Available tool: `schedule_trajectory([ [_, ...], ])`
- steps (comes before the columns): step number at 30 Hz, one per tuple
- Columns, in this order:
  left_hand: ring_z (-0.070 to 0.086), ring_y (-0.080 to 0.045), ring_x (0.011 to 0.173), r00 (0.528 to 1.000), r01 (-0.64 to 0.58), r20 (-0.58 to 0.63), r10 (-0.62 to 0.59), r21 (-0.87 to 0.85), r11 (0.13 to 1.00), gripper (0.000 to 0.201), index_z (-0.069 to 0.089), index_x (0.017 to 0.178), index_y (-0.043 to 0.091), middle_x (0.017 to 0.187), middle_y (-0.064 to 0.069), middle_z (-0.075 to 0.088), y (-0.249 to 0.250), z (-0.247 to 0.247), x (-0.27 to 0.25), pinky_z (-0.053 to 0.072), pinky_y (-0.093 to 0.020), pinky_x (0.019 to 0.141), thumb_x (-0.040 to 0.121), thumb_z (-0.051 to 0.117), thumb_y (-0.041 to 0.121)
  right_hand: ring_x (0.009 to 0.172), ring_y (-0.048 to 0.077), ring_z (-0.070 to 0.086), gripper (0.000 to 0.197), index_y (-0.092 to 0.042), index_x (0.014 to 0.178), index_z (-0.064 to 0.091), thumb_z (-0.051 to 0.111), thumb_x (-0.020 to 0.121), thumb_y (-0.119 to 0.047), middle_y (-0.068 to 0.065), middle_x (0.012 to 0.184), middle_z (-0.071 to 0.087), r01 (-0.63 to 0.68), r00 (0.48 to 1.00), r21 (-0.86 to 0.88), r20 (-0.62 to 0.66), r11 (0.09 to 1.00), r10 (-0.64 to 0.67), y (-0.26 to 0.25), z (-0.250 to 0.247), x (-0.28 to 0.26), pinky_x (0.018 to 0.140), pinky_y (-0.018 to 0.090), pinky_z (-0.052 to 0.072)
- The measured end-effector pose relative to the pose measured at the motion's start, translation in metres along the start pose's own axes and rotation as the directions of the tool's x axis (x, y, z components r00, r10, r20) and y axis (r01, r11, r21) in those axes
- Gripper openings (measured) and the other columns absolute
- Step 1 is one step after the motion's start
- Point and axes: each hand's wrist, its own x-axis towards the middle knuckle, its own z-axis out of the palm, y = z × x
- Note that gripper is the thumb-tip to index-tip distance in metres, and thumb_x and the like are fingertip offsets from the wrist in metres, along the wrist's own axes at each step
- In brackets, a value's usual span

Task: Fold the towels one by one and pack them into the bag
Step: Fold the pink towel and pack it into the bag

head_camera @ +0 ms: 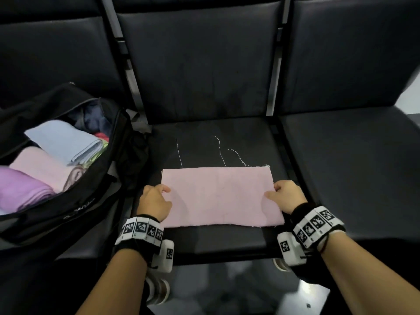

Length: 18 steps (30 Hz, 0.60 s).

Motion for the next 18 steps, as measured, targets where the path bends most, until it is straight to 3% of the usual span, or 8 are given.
schedule_trajectory([
  [4,0.057,-0.02,0.085,0.999,-0.01,0.052,0.01,0.006,1.0,0.035,0.068,0.109,0.027,0.117,-0.006,0.049,-0.004,0.007,-0.028,0.051,-0.03,0.086,0.078,0.075,0.011,0.058,0.019,0.048,0.023,-0.008,0.068,0.053,0.07,0.083,-0.013,0.004,0.062,0.052,-0.018,0.999,0.235,-0.03,0.972,0.026,0.01,-0.022,-0.007,0.051,0.028,0.034],
  [7,0.058,-0.021,0.088,0.998,-0.014,0.069,0.015,-0.011,1.0,0.033,0.068,0.109,0.03,0.116,-0.004,0.049,-0.001,0.01,-0.04,0.052,-0.033,0.088,0.08,0.074,0.015,0.046,0.015,0.045,0.024,-0.009,0.068,0.052,0.068,0.085,-0.008,0.002,0.057,0.048,-0.132,0.991,0.365,0.035,0.922,0.128,0.014,-0.028,-0.015,0.042,0.021,0.033],
  [9,0.06,-0.024,0.095,0.997,-0.01,0.082,0.012,-0.02,1.0,0.033,0.068,0.11,0.03,0.118,-0.004,0.048,0.002,0.007,-0.044,0.052,-0.037,0.093,0.081,0.073,0.015,0.049,0.015,0.051,0.016,-0.008,0.073,0.057,0.067,0.086,-0.006,0.004,0.06,0.053,-0.202,0.979,0.429,0.115,0.881,0.169,0.012,-0.031,-0.021,0.043,0.021,0.039],
  [13,0.045,-0.031,0.122,0.999,-0.015,0.028,0.016,-0.032,0.999,0.04,0.065,0.123,0.027,0.131,-0.008,0.041,0.003,0.005,-0.046,0.043,-0.035,0.103,0.084,0.068,0.017,0.078,0.027,0.07,0.008,0.0,0.093,0.071,0.065,0.087,0.0,0.015,0.087,0.073,-0.255,0.956,0.543,0.268,0.8,0.123,-0.001,-0.042,-0.035,0.07,0.035,0.057],
  [15,0.044,-0.031,0.122,0.998,-0.057,-0.027,0.054,-0.117,0.992,0.043,0.062,0.126,0.024,0.13,-0.008,0.043,0.007,0.002,-0.046,0.04,-0.035,0.105,0.084,0.066,0.016,0.097,0.034,0.07,0.02,0.002,0.106,0.07,0.062,0.087,0.002,0.021,0.103,0.073,-0.219,0.953,0.582,0.3,0.783,0.044,-0.015,-0.047,-0.043,0.092,0.046,0.055],
  [16,0.048,-0.029,0.119,0.996,-0.084,-0.035,0.079,-0.18,0.98,0.041,0.063,0.124,0.022,0.127,-0.008,0.046,0.01,0.0,-0.045,0.041,-0.034,0.104,0.084,0.066,0.015,0.1,0.034,0.069,0.022,0.001,0.108,0.07,0.061,0.087,0.003,0.022,0.107,0.072,-0.19,0.952,0.595,0.307,0.781,-0.003,-0.025,-0.048,-0.048,0.095,0.047,0.053],
  [17,0.052,-0.027,0.114,0.994,-0.108,-0.028,0.104,-0.25,0.962,0.036,0.065,0.12,0.021,0.122,-0.007,0.051,0.014,-0.001,-0.044,0.043,-0.033,0.102,0.085,0.067,0.015,0.094,0.031,0.07,0.023,0.0,0.108,0.07,0.06,0.087,0.002,0.02,0.103,0.072,-0.158,0.949,0.606,0.312,0.779,-0.05,-0.036,-0.047,-0.053,0.089,0.044,0.056],
  [18,0.057,-0.024,0.108,0.992,-0.122,-0.013,0.125,-0.329,0.936,0.031,0.068,0.116,0.02,0.116,-0.005,0.056,0.019,-0.002,-0.044,0.046,-0.033,0.098,0.086,0.067,0.014,0.08,0.024,0.069,0.023,-0.003,0.107,0.071,0.059,0.087,0.002,0.016,0.092,0.071,-0.133,0.944,0.612,0.317,0.78,-0.088,-0.048,-0.044,-0.059,0.073,0.037,0.057],
])
